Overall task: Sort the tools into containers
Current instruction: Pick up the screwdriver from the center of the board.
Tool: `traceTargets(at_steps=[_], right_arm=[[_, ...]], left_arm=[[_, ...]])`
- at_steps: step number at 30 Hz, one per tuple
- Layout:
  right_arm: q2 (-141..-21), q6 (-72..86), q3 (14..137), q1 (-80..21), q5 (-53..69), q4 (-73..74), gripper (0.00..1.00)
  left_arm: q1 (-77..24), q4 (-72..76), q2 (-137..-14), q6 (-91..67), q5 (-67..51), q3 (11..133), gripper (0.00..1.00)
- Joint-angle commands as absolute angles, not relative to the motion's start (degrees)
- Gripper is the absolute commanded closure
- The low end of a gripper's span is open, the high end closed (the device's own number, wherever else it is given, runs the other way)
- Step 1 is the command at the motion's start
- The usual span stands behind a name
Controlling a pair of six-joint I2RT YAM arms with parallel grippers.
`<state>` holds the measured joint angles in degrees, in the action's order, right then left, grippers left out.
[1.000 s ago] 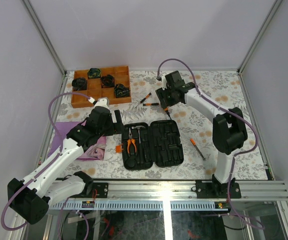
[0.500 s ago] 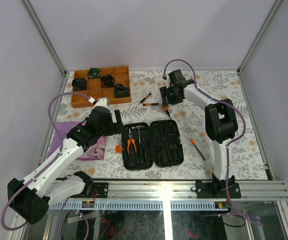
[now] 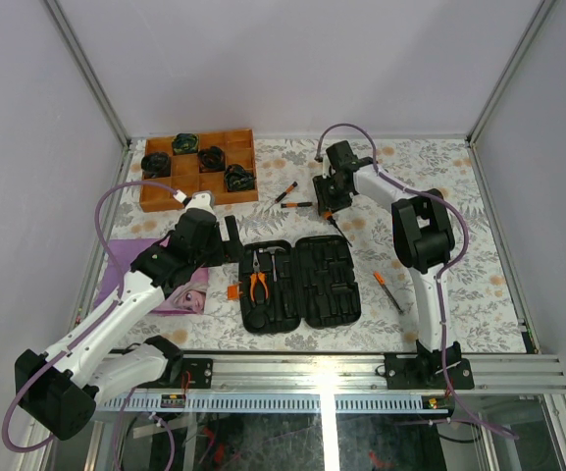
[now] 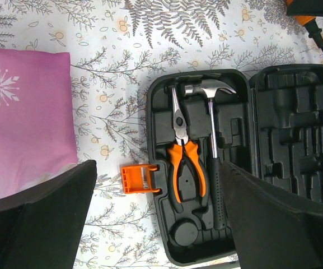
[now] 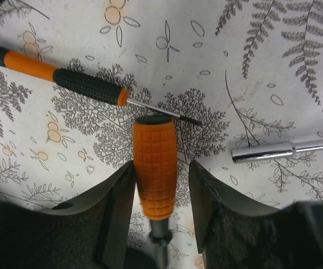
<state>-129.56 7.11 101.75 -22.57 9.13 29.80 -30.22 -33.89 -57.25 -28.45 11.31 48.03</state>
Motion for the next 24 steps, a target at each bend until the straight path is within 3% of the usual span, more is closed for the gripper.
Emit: traceTargets(at_steps=[1, 12, 24], right_arm=[[-129.34, 7.21, 104.27, -22.78, 10.24, 32.01, 0.52], [-126.66, 6.33, 102.42, -22.79, 11.54, 33.37, 0.65], [-111.7, 1.44, 93.19, -22.83, 0.05, 27.1, 0.75]], left_arm=[[-29.88, -32.34, -57.48, -27.42, 11.1, 47.74, 0.11], [-29.88, -32.34, -57.42, -27.43, 10.99, 47.72, 0.11], [-29.87, -32.33, -57.07, -27.43, 11.09, 47.72, 0.11]])
